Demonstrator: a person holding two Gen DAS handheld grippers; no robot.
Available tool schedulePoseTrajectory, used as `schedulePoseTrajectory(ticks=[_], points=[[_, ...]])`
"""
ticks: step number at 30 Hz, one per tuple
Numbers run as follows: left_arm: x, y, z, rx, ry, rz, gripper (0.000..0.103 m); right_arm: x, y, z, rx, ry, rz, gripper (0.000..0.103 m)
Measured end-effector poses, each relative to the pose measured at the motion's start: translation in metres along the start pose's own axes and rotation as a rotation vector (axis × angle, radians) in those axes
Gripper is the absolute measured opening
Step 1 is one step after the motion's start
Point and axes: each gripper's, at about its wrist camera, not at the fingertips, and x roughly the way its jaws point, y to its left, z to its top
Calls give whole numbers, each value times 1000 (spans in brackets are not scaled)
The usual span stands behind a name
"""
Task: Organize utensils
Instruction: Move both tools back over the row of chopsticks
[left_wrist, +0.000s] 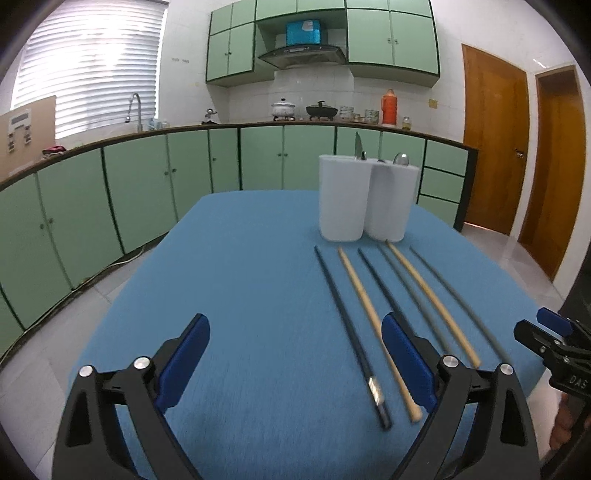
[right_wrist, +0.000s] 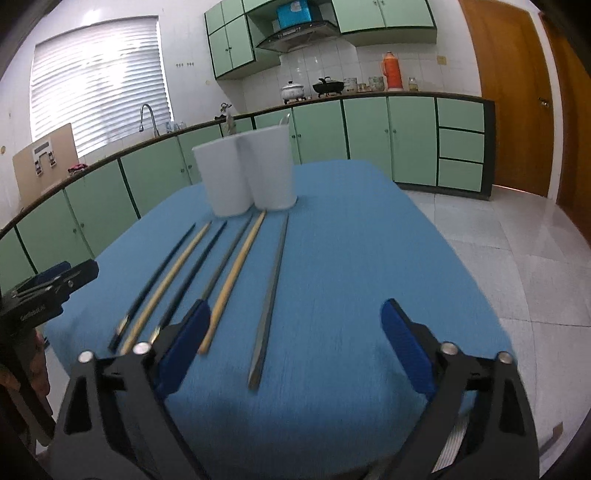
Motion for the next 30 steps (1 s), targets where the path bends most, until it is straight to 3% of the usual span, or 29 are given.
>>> schedulePoseTrajectory(ticks=[4,15,23,30], points=[[-7,0,-16,-19,26,-1,92,-8,7,-14,-27,13,3,71],[-16,-9,-28,3,31,0,92,-4,25,-26,-85,45,40,28],[-13,-11,-32,10,47,-7,92,0,28,-25,-137,23,-7,12],[-10,-18,-39,34,72,-18,91,-2,27,-26,-143,16,-7,12]])
